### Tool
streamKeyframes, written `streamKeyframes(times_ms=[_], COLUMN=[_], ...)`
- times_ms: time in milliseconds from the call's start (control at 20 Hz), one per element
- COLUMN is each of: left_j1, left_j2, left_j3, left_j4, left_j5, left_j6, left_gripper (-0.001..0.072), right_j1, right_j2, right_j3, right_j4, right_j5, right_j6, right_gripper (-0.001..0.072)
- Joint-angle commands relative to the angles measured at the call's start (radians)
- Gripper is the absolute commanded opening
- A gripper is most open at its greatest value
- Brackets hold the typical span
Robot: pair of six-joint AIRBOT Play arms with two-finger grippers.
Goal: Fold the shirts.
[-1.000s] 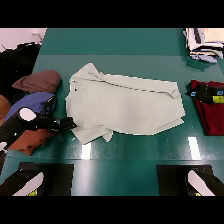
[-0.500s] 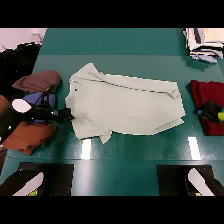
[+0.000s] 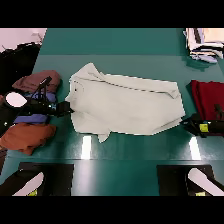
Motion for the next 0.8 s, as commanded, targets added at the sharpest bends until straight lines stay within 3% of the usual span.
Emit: streamKeyframes(times_ms=[0, 100, 150, 300, 350, 550, 750], left_j1=[0.001, 0.001, 0.001, 0.001, 0.001, 0.001, 0.004], left_j2=[0.001, 0.001, 0.001, 0.001, 0.001, 0.016, 0.114], left_j3=[0.003, 0.003, 0.003, 0.003, 0.003, 0.06, 0.317], left_j4=[0.0, 0.0, 0.001, 0.001, 0.001, 0.007, 0.074], left_j5=[-0.001, -0.003, -0.007, -0.033, -0.04, -0.059, -0.087], left_j6=[0.0, 0.0, 0.0, 0.0, 0.0, 0.0, -0.023], left_gripper=[0.0026, 0.0026, 0.0026, 0.0026, 0.0026, 0.0025, 0.0024], right_j1=[0.097, 0.132, 0.143, 0.157, 0.157, 0.144, 0.103], right_j2=[-0.096, -0.127, -0.133, -0.126, -0.109, 0.066, 0.278], right_j3=[0.056, 0.087, 0.094, 0.094, 0.094, 0.095, 0.24], right_j4=[0.02, 0.018, 0.019, -0.026, -0.056, -0.135, -0.125], right_j5=[-0.07, -0.061, -0.061, -0.04, -0.024, 0.03, 0.101], right_j6=[-0.004, -0.004, -0.004, -0.005, -0.005, -0.005, -0.005], right_gripper=[0.0358, 0.0215, 0.0214, 0.0039, 0.0015, 0.0015, 0.0014])
